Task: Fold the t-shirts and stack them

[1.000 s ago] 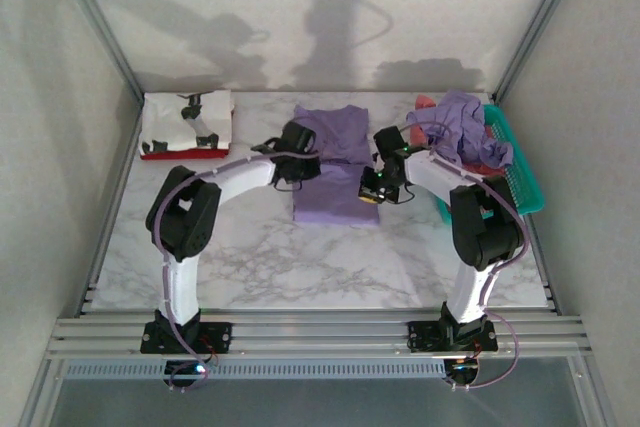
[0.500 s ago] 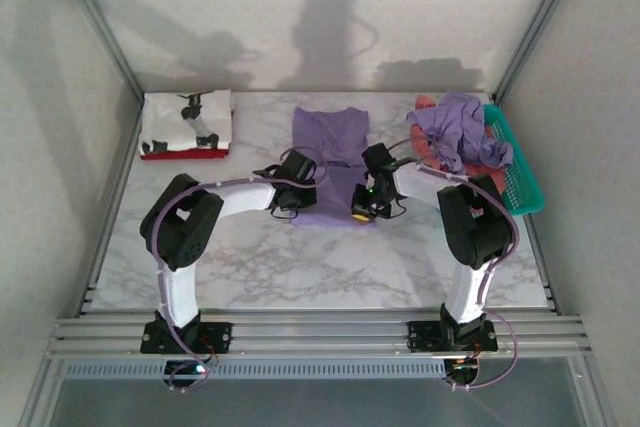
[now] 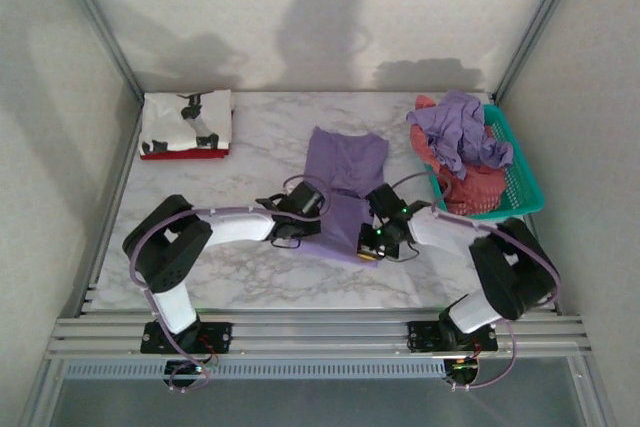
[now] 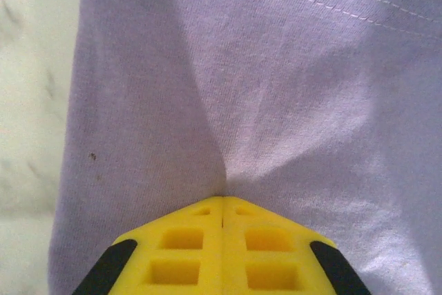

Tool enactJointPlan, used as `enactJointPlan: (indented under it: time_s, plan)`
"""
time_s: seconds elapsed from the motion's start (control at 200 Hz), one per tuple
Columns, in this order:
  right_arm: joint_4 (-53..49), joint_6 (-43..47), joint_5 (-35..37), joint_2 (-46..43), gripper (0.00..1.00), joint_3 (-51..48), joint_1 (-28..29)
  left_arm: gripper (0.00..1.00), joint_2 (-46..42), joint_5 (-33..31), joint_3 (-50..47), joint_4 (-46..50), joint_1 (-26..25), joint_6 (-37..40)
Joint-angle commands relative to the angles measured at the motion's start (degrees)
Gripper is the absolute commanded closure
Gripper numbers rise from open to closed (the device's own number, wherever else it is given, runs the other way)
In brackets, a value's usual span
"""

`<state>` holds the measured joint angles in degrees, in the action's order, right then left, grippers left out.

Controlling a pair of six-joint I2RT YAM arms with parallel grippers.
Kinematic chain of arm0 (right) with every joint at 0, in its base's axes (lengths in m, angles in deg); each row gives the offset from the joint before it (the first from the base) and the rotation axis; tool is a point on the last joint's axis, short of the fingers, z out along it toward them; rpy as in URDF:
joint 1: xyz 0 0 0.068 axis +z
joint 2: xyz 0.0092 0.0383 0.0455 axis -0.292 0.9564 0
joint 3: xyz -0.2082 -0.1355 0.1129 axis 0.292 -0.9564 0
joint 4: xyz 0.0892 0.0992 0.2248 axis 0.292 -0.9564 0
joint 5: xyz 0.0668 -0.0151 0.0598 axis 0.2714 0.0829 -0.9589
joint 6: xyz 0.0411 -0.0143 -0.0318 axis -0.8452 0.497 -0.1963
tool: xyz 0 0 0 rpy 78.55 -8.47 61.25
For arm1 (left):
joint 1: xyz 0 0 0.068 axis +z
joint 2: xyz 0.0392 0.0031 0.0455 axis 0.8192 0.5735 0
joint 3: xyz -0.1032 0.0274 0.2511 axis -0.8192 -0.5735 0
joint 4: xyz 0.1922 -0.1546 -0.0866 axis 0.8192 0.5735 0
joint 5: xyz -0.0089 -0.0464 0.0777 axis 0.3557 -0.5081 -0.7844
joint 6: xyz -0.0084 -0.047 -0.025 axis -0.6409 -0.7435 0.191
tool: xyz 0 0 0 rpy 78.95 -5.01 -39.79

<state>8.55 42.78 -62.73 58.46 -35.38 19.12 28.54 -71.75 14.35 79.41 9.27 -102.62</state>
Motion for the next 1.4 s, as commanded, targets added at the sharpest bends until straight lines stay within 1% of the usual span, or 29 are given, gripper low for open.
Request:
enactJointPlan:
  time_s: [0.0, 0.095, 0.145, 0.225, 0.295, 0.406, 0.551, 0.686, 0.826, 0.936, 1.036, 1.181, 1.232, 1.327, 1.392]
  plan:
    - [-4.2, -3.1, 2.8, -6.0, 0.89, -2.8, 0.4, 1.00, -0.8, -2.1, -4.4, 4.0, -4.4, -6.4]
    - [-7.9, -1.9, 4.6, -9.9, 0.87, -1.8, 0.1, 1.00, -0.9, -2.6, -7.0, 2.6, -7.7, -10.1]
    - [-10.1, -0.5, 5.7, -11.0, 0.86, 0.0, -1.0, 1.00, -0.6, -2.6, -8.1, 1.7, -9.1, -11.5]
    - [-11.8, 1.9, 6.1, -10.7, 0.85, 3.2, -3.9, 1.00, -0.1, -2.7, -9.0, 1.5, -10.5, -13.1]
    - [-12.8, 4.3, 5.3, -8.3, 0.85, 7.3, -6.6, 1.00, -0.5, -2.8, -9.7, 1.0, -11.7, -14.4]
    - [-14.0, 8.0, 4.6, -1.7, 0.85, 15.1, -8.8, 1.00, -1.4, -3.1, -10.7, 0.6, -13.0, -15.9]
    - [-15.0, 10.7, 3.8, 6.4, 0.84, 27.1, -9.7, 1.00, -3.0, -3.8, -12.2, 0.5, -13.5, -16.9]
    - [-16.7, 12.8, 2.4, 20.9, 0.86, 40.2, -10.6, 1.00, -4.9, -4.3, -13.7, 0.5, -13.6, -17.3]
    - [-15.8, 12.6, 0.7, 31.7, 0.86, 47.9, -10.7, 1.00, -6.1, -4.9, -14.3, 0.7, -13.4, -17.2]
    - [-14.9, 12.2, -0.1, 36.5, 0.86, 50.2, -10.7, 1.00, -6.0, -4.6, -14.0, 0.5, -13.2, -17.1]
    - [-13.7, 12.2, -2.8, 38.7, 0.86, 50.7, -10.7, 1.00, -6.5, -4.5, -14.3, 0.5, -13.2, -17.3]
    - [-14.6, 15.0, -11.2, 42.3, 0.85, 54.0, -9.3, 1.00, -8.3, -4.8, -14.8, 1.8, -13.2, -17.8]
    - [-14.5, 15.3, -12.0, 42.0, 0.85, 54.3, -9.3, 1.00, -9.4, -5.4, -14.5, 2.8, -13.2, -18.0]
    - [-14.5, 15.4, -10.8, 38.0, 0.83, 53.5, -9.5, 0.94, -12.5, -7.3, -12.9, 6.2, -13.2, -17.6]
    - [-14.9, 15.5, -8.9, 33.4, 0.79, 52.4, -9.8, 0.85, -15.1, -8.7, -10.8, 8.7, -13.2, -16.7]
